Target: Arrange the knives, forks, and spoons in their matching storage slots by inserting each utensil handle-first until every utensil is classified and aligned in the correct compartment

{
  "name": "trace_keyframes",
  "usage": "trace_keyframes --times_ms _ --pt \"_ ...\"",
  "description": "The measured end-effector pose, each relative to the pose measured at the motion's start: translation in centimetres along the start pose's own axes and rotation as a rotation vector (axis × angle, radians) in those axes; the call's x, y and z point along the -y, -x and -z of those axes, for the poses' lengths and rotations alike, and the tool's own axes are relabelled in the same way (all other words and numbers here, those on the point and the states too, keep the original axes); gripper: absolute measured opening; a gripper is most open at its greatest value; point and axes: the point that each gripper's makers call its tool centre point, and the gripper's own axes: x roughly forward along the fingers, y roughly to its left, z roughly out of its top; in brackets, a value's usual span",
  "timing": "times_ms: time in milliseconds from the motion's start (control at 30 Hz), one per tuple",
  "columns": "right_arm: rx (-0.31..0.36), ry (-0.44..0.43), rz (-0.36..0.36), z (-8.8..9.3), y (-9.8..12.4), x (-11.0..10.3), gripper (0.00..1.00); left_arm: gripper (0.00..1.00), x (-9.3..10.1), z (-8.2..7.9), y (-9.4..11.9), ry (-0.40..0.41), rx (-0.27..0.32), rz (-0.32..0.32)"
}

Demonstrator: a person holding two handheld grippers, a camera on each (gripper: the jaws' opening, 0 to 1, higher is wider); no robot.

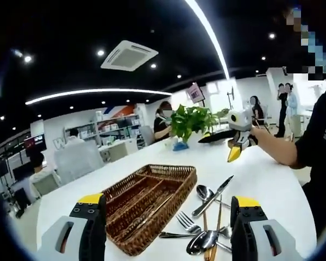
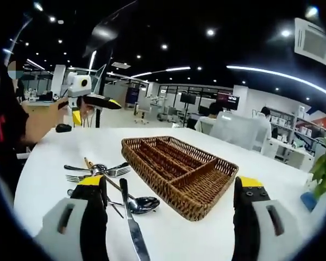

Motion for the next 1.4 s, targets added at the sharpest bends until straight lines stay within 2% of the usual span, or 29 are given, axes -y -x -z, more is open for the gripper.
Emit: trace_keyframes --times_ms 67,133,233,367,533,667,800,900,1033,1133,1267,1400 --pt "0.003 0.001 0.006 0.0 0.2 0.3 0.99 0.95 0.4 0.3 -0.5 -0.005 -0.01 0.017" --pt "0.012 -0.008 0.01 -0.2 0.4 0.6 0.99 0.98 1.6 0.9 -1.9 -0.008 -0.017 0.059" --pt "0.016 -0.013 0.01 -0.1 0.4 0.7 0.99 1.0 2.3 1.5 -3.4 -0.034 -0.03 0.081" --pt "0.01 -0.008 0.009 0.1 0.3 0.6 0.99 1.0 3.9 0.7 -4.8 -0.074 0.008 0.161" --pt "0.014 -0.002 0.003 -0.1 0.4 0.5 0.99 0.98 4.7 0.4 -6.7 -0.1 -0.029 0.214" --pt "0.018 -0.004 0.008 -0.1 0.5 0.7 0.99 0.97 5.3 0.0 -7.9 -0.102 -0.032 0.257" --pt "0.021 -0.006 0.016 -0.1 0.6 1.0 0.99 0.96 5.4 -0.1 -9.2 -0.134 -0.043 0.272" --pt "0.023 -0.006 0.017 -0.1 0.6 1.1 0.99 0.92 5.9 0.0 -9.9 -0.141 -0.04 0.298" --pt "0.02 -0.001 0.019 -0.1 0.6 1.1 0.99 0.88 6.5 0.6 -10.8 -0.133 -0.053 0.325" --pt "0.02 0.004 0.017 -0.1 0.6 1.1 0.99 0.88 6.5 1.2 -11.7 -0.157 -0.062 0.304" --pt "0.02 0.007 0.017 -0.1 0.5 1.1 0.99 0.87 7.0 2.1 -12.8 -0.14 -0.084 0.323" --pt "0.014 0.011 0.016 0.1 0.4 1.1 0.99 0.8 7.5 2.9 -13.6 -0.145 -0.107 0.335"
